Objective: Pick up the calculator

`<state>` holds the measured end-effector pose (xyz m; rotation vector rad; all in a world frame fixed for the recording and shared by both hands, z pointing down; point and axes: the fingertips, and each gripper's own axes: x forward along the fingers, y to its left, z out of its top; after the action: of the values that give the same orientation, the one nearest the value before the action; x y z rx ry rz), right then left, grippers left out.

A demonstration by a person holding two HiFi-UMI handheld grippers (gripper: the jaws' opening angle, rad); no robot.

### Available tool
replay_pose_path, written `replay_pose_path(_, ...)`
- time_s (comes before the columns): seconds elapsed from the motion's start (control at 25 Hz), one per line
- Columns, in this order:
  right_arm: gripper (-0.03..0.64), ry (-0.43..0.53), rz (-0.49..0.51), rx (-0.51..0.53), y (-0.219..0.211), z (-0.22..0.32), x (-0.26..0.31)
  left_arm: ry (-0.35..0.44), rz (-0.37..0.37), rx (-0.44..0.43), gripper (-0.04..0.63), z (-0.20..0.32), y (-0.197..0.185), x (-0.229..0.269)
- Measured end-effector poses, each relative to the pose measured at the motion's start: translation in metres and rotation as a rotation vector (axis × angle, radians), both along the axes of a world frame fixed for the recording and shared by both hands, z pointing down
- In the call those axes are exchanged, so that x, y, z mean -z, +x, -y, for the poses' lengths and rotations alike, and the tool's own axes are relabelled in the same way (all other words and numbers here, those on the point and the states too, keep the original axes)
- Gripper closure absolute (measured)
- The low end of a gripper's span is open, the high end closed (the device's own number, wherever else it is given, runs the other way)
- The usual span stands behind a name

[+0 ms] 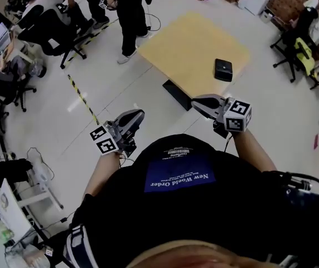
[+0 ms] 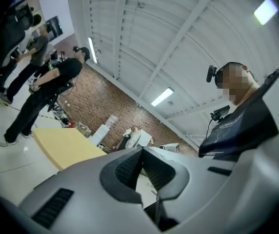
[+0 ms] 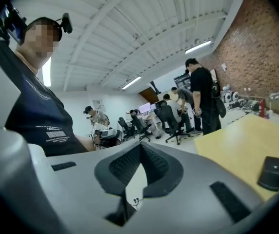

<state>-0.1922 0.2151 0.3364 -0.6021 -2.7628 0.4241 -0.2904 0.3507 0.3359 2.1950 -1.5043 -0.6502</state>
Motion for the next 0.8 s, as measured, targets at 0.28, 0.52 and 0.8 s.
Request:
replay_pose_path(0.28,0.632,-0.012,0.047,-0.159,0.059,0.095,0.008,-0.026,0.039,-0.190,0.588,0.118,0.049,0.006)
replay_pose_path(0.52,0.632,-0.012,0.072,-0.169,0.091,0.180,0.010,-0.059,0.073,-0.212,0.589,0.204,0.079,0.016)
replay_pose_path(0.8,0.632,-0.081,0.073,-0.185,0.098,0.244,0.004,-0.144,0.052,-0.260,0.588,0.273,0.098,0.000)
